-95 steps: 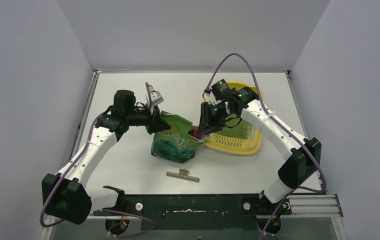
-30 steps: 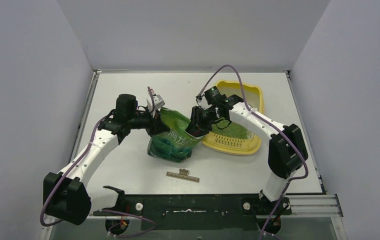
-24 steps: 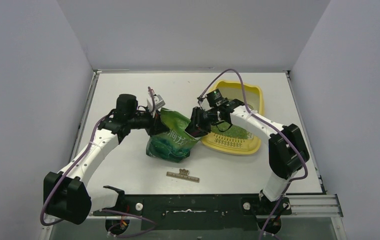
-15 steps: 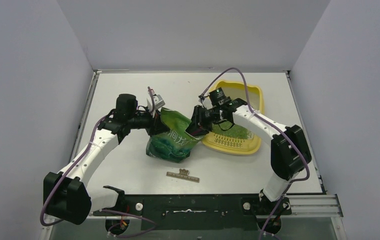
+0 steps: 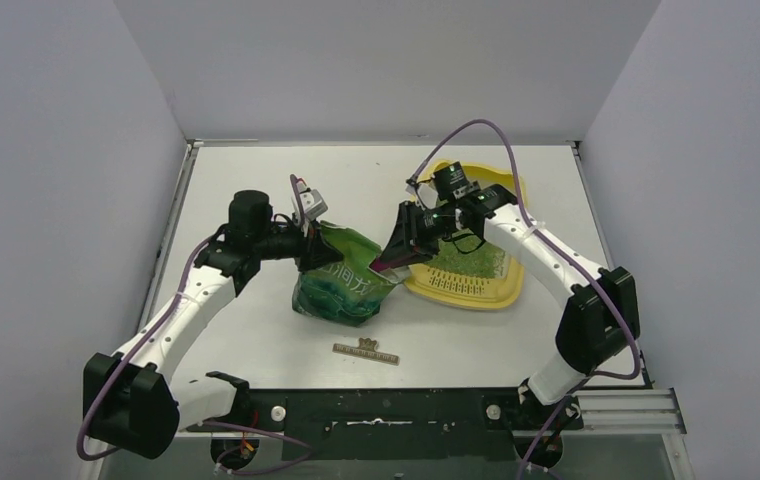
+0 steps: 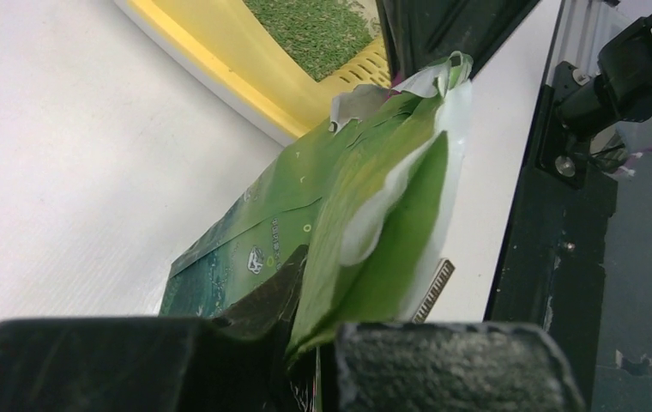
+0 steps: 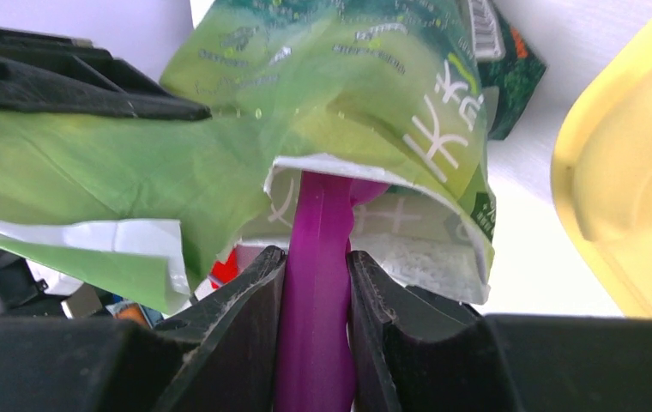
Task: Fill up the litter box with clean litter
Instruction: 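Scoop the cat litter from the cat litter bag.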
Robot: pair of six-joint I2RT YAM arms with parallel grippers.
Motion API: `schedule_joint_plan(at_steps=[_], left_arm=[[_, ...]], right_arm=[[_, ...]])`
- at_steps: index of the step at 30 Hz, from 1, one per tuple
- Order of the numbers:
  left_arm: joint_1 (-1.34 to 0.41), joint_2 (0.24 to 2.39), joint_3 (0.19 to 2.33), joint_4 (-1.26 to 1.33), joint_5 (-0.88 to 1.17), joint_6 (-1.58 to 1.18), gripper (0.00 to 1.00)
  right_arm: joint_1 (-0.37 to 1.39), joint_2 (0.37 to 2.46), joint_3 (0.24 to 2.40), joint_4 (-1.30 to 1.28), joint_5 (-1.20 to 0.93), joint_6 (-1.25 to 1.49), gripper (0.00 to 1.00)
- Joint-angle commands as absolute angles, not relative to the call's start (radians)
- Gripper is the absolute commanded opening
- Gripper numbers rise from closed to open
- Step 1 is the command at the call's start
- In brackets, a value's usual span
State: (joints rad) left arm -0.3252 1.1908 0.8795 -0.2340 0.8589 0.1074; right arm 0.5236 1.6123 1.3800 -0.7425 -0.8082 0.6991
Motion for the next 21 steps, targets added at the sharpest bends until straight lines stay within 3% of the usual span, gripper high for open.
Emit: schedule_joint_plan(at_steps=[1, 5, 9, 21], left_arm=[[-0.336, 1.132, 0.891, -0.192, 0.848, 0.109, 0.09], [-0.333, 1.105, 0.877, -0.187, 0.807, 0.123, 0.25], [-0.333, 1.101, 0.871, -0.184, 0.804, 0.13, 0.29], [-0.34, 1.146, 0.917, -0.289, 0.799, 0.179, 0.11]], right_arm=[[0.572, 1.608, 1.455, -0.799, -0.791, 0.65, 0.0], [0.617, 1.679, 1.518, -0.886, -0.662, 0.636, 0.0], [0.636, 1.745, 1.532, -0.86, -0.628, 0.661, 0.0], [0.654, 1.851, 1.554, -0.882, -0.65, 0.631, 0.0]])
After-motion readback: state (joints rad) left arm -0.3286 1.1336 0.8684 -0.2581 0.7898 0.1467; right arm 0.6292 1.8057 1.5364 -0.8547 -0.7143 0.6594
